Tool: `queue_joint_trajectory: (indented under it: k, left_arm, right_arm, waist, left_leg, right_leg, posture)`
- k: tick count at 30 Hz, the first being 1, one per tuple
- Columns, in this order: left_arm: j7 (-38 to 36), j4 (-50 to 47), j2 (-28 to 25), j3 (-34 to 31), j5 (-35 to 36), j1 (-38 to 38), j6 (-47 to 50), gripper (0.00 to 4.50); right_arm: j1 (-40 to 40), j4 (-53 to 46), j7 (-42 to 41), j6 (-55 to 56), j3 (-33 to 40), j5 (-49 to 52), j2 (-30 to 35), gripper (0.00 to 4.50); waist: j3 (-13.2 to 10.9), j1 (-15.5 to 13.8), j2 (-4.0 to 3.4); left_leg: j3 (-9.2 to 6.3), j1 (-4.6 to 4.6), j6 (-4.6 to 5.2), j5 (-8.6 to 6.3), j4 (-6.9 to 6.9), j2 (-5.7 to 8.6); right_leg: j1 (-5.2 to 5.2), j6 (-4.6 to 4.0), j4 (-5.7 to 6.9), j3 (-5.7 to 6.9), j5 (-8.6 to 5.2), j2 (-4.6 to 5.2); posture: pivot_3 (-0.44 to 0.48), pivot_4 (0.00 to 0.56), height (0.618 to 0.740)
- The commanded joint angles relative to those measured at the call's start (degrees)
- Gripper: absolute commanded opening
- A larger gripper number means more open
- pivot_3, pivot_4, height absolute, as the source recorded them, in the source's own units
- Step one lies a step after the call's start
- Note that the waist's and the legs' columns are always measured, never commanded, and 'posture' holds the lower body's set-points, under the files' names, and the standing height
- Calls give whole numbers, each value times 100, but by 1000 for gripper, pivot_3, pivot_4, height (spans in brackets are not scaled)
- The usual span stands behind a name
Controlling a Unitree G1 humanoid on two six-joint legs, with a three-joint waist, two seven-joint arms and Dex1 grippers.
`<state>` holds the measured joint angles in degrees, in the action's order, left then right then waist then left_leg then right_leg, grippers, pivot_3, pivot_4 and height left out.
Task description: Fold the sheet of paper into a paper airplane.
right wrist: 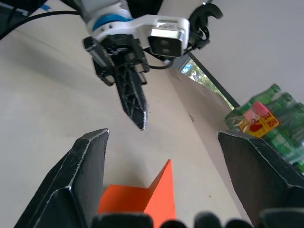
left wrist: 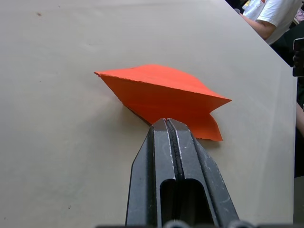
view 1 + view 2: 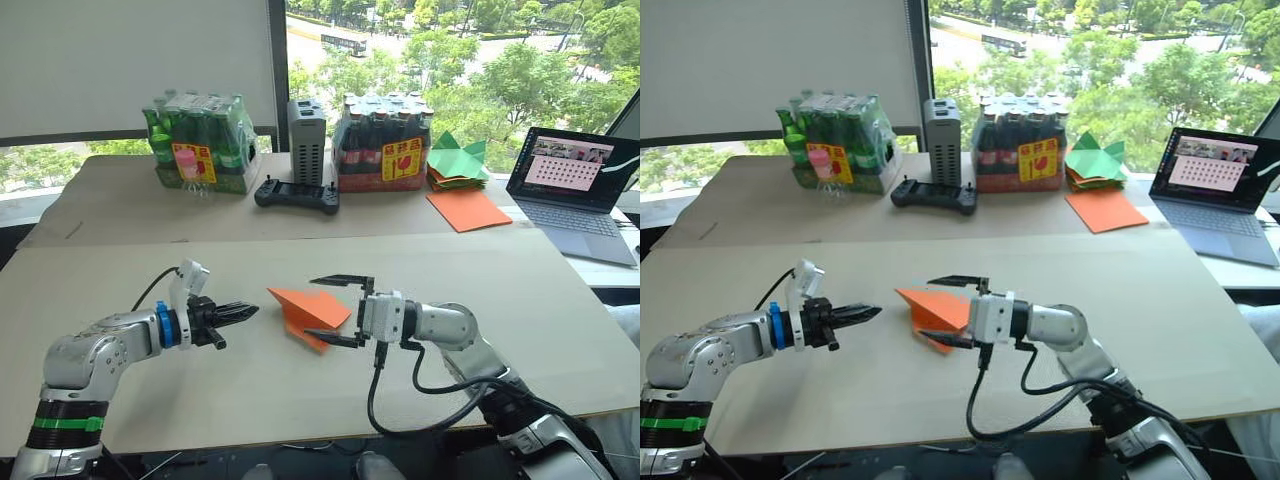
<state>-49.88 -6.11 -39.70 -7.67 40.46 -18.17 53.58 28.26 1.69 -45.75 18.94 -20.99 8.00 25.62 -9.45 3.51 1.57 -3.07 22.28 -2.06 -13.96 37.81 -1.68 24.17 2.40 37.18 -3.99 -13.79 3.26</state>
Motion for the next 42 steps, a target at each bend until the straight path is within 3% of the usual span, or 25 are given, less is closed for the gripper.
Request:
queue_joint_trajectory:
  k: [1,6,15,20,42]
  left_arm:
    - [-188,-299,-18,250,-86,-56,-209,0]
    - [-410,-152,-6,905,-620,-47,-760,0]
    - [-464,523,484,1444,-1189,-648,-1200,0]
    - [-390,734,799,1547,-1372,-751,-1309,0]
    - [-517,1139,1059,1829,-1886,-683,-1544,0]
  right_arm:
    - [59,-34,336,-455,335,26,-239,3201]
    - [126,194,826,-862,658,-134,-563,1505]
    - [36,254,1084,-1317,741,-409,-757,1505]
    - [-54,484,1498,-1374,802,-826,-757,19]
    - [-577,-318,862,-2192,298,-1212,-615,19]
  waist:
    - [0,-7,0]
    - [0,-47,0]
    - [0,-94,0]
    - [0,-83,0]
    - [1,-94,-1]
  left_leg:
    - [1,1,0,0,0,0]
    - [3,1,0,0,0,1]
    - [4,4,0,0,0,2]
    - [4,3,0,0,0,2]
    - [3,-1,0,0,2,3]
  right_leg:
    - [0,0,0,0,0,0]
    - [0,0,-2,0,0,1]
    - [0,0,-4,0,0,0]
    - [1,0,-3,0,0,0]
    - [-6,1,-3,0,0,0]
  posture:
    - [0,150,740]
    - [0,150,740]
    - [0,150,740]
    - [0,150,740]
    - [0,150,740]
